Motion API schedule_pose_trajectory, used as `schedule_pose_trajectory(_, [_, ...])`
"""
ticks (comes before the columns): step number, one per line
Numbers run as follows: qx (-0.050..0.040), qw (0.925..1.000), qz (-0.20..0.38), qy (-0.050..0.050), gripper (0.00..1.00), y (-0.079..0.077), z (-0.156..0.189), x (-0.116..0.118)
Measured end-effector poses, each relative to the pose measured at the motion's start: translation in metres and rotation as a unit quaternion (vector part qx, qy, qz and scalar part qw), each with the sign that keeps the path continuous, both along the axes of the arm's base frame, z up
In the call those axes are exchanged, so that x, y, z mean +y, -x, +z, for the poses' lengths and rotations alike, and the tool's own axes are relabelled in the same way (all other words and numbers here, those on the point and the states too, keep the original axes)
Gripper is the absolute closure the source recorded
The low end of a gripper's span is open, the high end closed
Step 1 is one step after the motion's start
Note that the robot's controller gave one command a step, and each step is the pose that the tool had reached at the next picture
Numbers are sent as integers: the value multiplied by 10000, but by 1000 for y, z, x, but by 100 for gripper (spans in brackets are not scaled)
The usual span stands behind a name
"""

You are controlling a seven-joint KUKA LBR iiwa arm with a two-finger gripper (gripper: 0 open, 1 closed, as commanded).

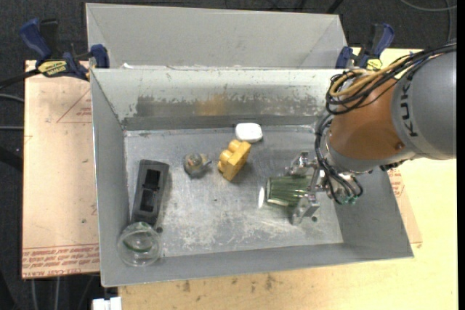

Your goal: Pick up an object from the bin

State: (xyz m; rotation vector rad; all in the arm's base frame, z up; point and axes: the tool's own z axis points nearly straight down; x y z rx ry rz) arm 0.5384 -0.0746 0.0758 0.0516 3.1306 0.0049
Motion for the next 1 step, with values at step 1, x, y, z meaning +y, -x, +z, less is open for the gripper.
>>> schedule_pose_trajectory(1, [35,9994,339,16,100,-8,148,0])
